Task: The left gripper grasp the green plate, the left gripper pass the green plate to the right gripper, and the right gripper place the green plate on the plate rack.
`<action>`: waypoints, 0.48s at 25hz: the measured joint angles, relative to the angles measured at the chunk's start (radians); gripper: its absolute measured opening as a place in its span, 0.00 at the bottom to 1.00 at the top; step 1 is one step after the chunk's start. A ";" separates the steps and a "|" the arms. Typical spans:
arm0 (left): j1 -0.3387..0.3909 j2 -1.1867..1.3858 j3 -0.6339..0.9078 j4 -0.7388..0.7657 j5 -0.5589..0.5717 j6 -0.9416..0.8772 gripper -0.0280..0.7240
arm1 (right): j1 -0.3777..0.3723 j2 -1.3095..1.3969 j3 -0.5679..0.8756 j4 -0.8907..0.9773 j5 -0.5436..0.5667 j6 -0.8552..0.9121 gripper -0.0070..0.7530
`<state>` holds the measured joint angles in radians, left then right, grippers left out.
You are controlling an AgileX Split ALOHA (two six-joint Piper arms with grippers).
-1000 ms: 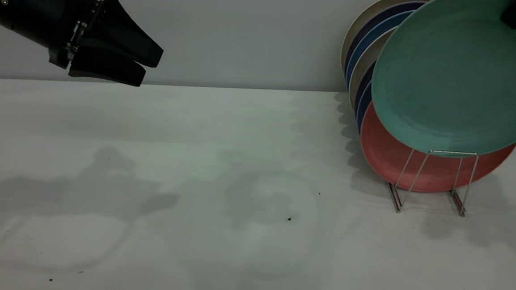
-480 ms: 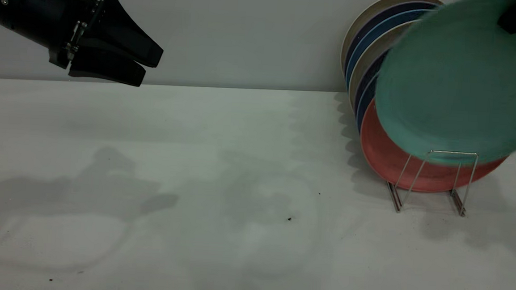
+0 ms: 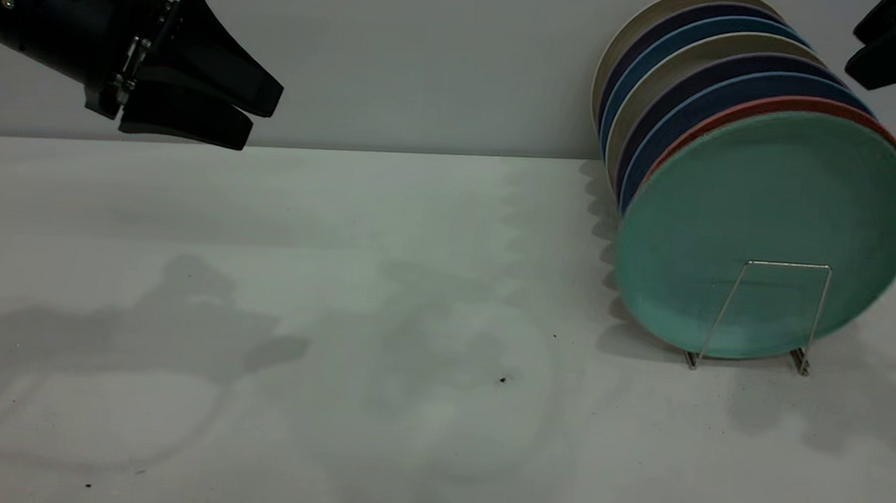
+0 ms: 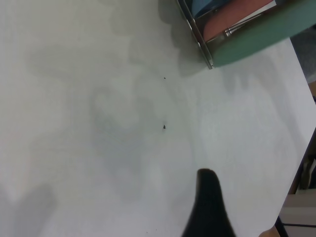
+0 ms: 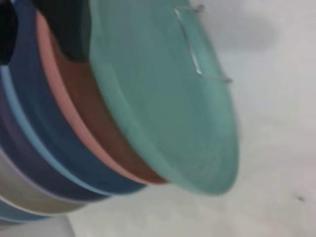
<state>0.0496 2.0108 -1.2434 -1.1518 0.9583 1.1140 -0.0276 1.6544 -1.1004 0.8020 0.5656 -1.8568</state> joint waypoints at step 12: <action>0.053 -0.152 0.002 0.016 0.029 -0.077 0.81 | 0.000 -0.204 0.000 0.164 0.191 0.353 0.39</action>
<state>0.1023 1.8591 -1.2417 -1.1355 0.9872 1.0365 -0.0276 1.4505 -1.1004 0.9664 0.7564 -1.5039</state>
